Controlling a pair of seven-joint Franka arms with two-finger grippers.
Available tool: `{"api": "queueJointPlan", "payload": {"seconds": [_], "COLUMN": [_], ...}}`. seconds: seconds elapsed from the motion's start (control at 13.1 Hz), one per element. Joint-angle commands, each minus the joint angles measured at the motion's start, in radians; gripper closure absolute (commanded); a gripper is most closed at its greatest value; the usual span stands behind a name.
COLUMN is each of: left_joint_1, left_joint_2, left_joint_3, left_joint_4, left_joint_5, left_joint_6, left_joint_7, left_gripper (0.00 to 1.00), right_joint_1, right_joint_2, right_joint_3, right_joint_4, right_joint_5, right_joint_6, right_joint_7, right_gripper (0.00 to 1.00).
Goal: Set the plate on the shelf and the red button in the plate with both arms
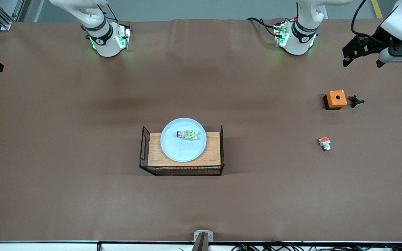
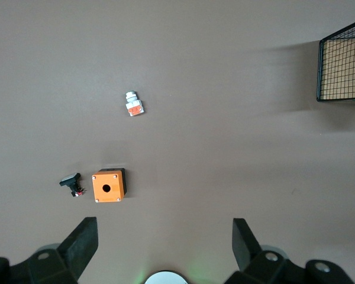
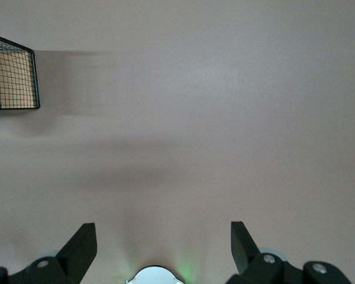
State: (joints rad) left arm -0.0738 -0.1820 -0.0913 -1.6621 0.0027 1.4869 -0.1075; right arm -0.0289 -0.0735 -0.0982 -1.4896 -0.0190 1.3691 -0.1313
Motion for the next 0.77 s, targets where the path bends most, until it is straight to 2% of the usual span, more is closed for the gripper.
{"api": "queueJointPlan", "payload": {"seconds": [0.0, 0.69], "left_joint_1": [0.0, 0.0], "left_joint_2": [-0.017, -0.019], "left_joint_3": [-0.01, -0.01], "left_joint_4": [-0.008, -0.008], "left_joint_5": [0.016, 0.008], "left_joint_6": [-0.011, -0.014], "left_joint_7": [0.003, 0.003], "left_gripper": [0.0, 0.0], "right_joint_1": [-0.016, -0.009], "right_joint_2": [0.015, 0.015], "right_joint_3": [0.009, 0.011], "right_joint_4": [0.022, 0.022], "right_joint_5": [-0.018, -0.015], "right_joint_6": [0.002, 0.004], "right_joint_7": [-0.014, -0.014], "right_gripper": [0.0, 0.0]}}
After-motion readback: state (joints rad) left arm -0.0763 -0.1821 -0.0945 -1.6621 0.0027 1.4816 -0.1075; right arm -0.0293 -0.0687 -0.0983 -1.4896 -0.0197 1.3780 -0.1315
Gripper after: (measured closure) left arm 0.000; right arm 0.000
